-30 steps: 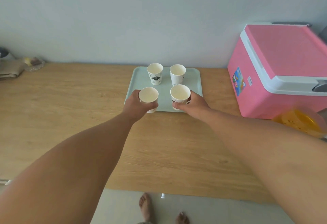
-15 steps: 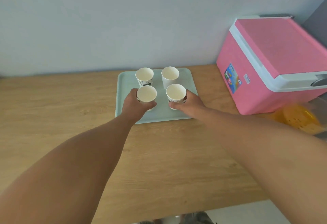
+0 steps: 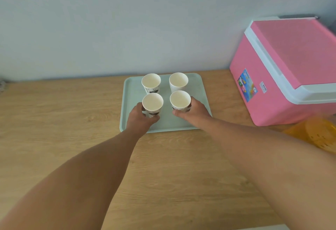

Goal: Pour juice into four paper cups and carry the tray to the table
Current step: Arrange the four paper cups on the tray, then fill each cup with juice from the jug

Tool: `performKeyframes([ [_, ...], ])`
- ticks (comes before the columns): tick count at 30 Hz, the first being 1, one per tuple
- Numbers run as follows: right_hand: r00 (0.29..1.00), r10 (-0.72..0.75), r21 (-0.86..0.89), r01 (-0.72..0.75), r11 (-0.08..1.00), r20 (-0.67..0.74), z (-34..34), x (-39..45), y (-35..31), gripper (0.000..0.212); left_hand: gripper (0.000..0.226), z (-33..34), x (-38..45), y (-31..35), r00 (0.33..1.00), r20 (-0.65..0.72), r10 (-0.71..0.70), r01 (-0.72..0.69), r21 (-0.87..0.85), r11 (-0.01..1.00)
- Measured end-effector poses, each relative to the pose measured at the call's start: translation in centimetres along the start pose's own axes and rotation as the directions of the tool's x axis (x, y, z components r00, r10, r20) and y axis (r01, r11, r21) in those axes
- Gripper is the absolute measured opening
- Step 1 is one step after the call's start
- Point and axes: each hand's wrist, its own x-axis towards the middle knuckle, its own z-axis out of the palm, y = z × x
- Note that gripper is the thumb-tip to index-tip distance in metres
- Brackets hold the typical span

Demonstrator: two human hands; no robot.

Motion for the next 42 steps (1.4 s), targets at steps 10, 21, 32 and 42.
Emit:
performKeyframes([
  [10,0.998,0.038,-0.109,-0.032,0.994,0.052,-0.4,-0.7,0.6,0.079,0.075,0.1,-0.6,-0.2,0.994,-0.049,-0.101,0.106,0.092,0.990],
  [21,0.993,0.048,-0.229,-0.022,0.973,0.109,-3.2,-4.0,1.2,0.098,0.057,-1.9,-5.5,0.2,0.985,-0.064,-0.160,0.170,0.189,0.967],
  [32,0.990,0.135,-0.167,-0.140,0.976,-0.041,-5.8,-10.8,2.3,0.081,0.056,0.0,-7.8,1.8,0.965,0.257,-0.048,-0.023,0.268,0.963],
  [42,0.904,0.322,-0.068,-0.353,0.933,-0.280,-8.4,-19.7,6.7,0.075,0.048,4.4,-9.1,4.7,0.862,0.498,0.093,-0.266,0.289,0.920],
])
